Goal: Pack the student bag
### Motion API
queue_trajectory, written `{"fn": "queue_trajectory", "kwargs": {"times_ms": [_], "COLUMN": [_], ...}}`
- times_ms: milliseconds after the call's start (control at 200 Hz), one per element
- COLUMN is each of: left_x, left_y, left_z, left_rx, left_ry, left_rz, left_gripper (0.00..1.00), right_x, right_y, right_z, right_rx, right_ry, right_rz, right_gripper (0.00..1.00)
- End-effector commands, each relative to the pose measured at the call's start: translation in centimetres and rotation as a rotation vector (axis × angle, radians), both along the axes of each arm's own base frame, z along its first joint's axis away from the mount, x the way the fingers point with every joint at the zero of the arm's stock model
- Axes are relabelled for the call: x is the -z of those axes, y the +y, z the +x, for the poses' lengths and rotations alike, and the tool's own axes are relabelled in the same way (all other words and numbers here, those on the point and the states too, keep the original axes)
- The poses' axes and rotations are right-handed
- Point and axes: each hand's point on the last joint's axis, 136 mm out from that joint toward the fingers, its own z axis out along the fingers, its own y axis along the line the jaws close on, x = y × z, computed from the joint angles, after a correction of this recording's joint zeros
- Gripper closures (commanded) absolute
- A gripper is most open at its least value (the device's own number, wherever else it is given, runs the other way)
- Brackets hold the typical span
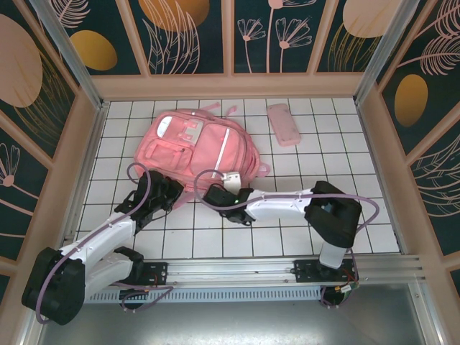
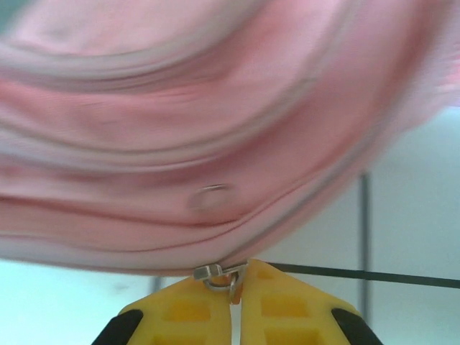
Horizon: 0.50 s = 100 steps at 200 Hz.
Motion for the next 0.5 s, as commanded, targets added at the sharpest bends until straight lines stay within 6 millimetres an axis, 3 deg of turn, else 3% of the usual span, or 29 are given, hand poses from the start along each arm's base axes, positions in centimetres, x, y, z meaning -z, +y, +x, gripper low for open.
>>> {"fn": "queue_trajectory", "kwargs": {"times_ms": [0, 70, 175, 315, 495], "left_x": [-1.4, -1.2, -1.2, -1.5, -1.9], "left_y": [1.6, 1.7, 1.4, 1.1, 1.0], "left_z": [1.5, 1.5, 1.6, 2.0, 2.7], "left_rx": [-0.072, -0.076, -0.057, -0.039, -0.025], "left_ry": [-0.077, -0.074, -0.078, -0.086, -0.093], "left_rz": [0.052, 0.057, 0.055, 0.068, 0.103], "left_gripper": [1.00, 1.00, 1.00, 1.00, 1.00], "right_x": [-0.8, -1.5, -2.5, -3.3, -3.4], "right_y": [-5.8, -7.2, -7.3, -5.1, -3.1], "right_z": [1.1, 1.8, 2.2, 1.8, 1.8], "right_rx": [0.080, 0.103, 0.068, -0.068, -0.206], "right_ry": [-0.014, -0.021, -0.021, -0.002, 0.045], "right_rz": [-0.104, -0.066, 0.010, 0.094, 0.148], "right_gripper": [0.96, 0.94, 0.91, 0.90, 1.00]}}
